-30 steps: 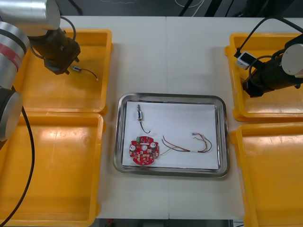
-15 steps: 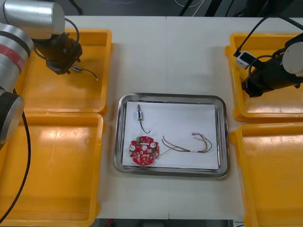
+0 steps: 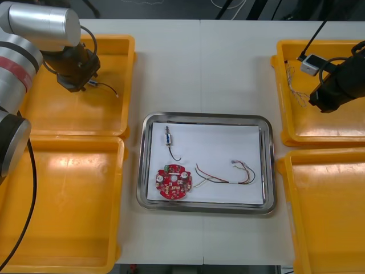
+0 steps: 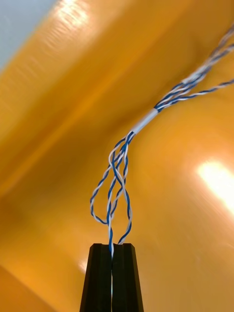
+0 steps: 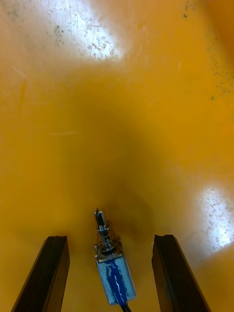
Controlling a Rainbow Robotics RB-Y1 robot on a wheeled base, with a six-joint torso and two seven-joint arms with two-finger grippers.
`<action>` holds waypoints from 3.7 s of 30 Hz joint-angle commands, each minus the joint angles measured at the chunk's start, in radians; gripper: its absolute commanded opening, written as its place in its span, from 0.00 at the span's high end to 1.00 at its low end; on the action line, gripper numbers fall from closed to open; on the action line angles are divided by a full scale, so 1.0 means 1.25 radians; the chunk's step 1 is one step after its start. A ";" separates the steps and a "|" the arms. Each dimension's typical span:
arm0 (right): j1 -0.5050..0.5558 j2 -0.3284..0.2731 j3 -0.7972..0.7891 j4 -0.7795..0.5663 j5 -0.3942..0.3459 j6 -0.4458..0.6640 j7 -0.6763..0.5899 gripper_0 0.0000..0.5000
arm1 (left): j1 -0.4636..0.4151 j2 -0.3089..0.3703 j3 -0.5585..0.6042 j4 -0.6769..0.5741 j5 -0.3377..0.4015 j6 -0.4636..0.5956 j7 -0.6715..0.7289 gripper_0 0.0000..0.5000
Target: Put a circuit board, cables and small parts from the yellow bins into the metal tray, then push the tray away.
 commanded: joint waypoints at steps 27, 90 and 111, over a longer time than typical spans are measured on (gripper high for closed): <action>0.000 -0.163 -0.021 0.046 -0.019 -0.001 -0.036 1.00 | 0.027 -0.009 -0.007 -0.074 0.012 0.032 -0.021 1.00; -0.154 -0.026 -0.097 0.231 0.107 0.052 -0.032 0.00 | 0.028 0.064 -0.009 -0.605 0.096 0.514 -0.279 1.00; -0.151 0.061 -0.092 0.289 0.199 -0.062 -0.028 0.00 | 0.028 0.017 -0.067 -0.690 0.156 0.512 -0.275 1.00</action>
